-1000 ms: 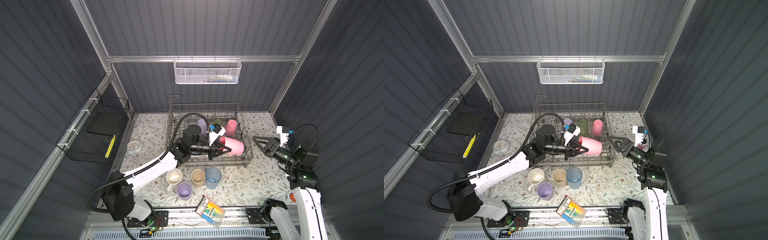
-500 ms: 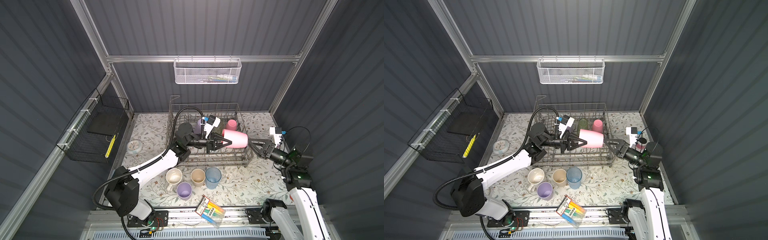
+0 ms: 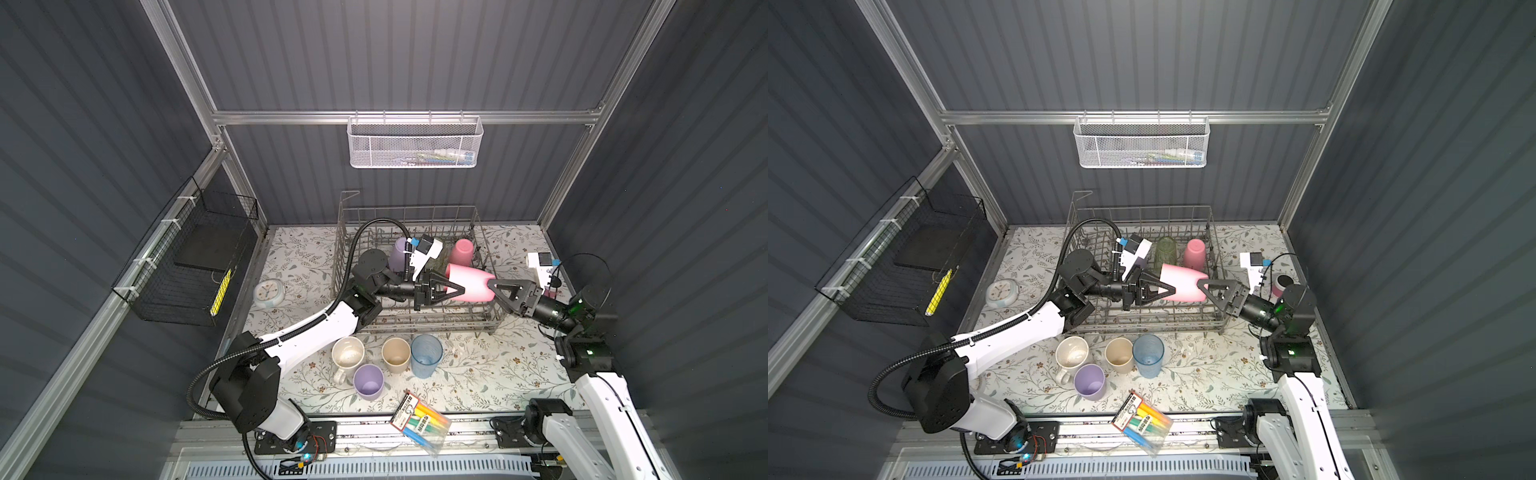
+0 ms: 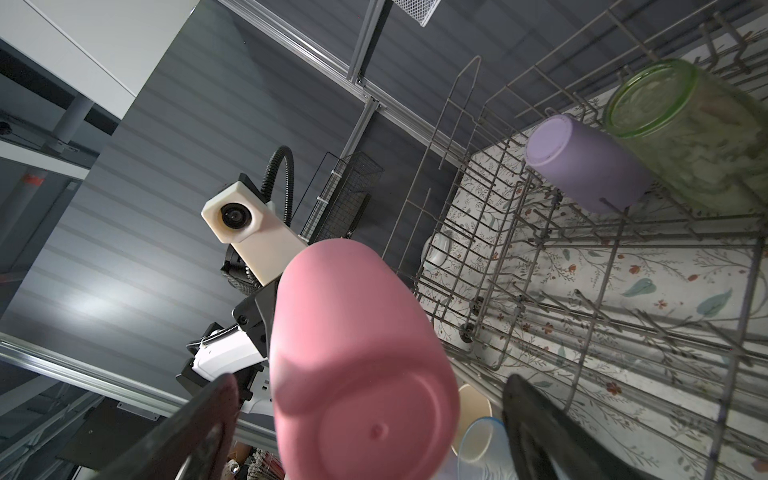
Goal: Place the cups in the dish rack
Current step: 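Close the right gripper on the pink cup base held by the left gripper, then open the left gripper and withdraw it while the right gripper carries the cup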
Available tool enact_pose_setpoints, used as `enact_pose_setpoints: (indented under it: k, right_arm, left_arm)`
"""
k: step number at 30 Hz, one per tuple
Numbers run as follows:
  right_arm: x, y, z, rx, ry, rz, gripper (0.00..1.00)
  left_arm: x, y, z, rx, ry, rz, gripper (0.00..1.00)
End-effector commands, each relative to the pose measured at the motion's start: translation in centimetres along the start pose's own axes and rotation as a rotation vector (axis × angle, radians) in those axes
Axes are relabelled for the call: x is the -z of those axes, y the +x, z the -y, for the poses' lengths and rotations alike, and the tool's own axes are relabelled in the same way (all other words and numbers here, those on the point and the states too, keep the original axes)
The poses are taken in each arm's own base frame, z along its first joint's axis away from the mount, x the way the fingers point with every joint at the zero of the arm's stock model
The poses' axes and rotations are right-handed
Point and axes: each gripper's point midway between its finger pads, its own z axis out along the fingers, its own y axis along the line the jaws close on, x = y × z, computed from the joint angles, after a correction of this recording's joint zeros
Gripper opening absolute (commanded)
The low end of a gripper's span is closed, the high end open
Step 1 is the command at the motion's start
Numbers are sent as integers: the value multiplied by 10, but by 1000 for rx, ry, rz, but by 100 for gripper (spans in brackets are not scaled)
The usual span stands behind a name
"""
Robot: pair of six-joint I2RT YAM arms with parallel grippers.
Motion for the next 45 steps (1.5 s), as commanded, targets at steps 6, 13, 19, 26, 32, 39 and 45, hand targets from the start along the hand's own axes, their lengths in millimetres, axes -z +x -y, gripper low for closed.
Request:
enact_pose_setpoints:
  k: [6, 13, 19, 26, 32, 39, 45]
  right_arm:
    - [-13, -1, -12, 36, -53, -3, 99]
    - [-23, -2, -18, 43, -80, -20, 97]
    - [-28, 1, -20, 47, -92, -39, 96]
    - [-32, 5, -21, 53, -99, -59, 86]
    - [-32, 5, -22, 55, -101, -57, 71]
    - [-31, 2, -24, 62, -98, -44, 54]
    - [-26, 1, -23, 110, -42, -21, 47]
  left_arm:
    - [-2, 0, 8, -17, 45, -8, 0]
    - [-3, 1, 9, -6, 66, -15, 0]
    - [-5, 3, 6, 7, 78, -21, 0]
    - [-5, 4, 6, 7, 81, -17, 0]
    - [-6, 5, 5, 9, 84, -22, 0]
    - [-5, 6, 6, 15, 83, -27, 9]
    - [-3, 4, 7, 6, 51, -31, 47]
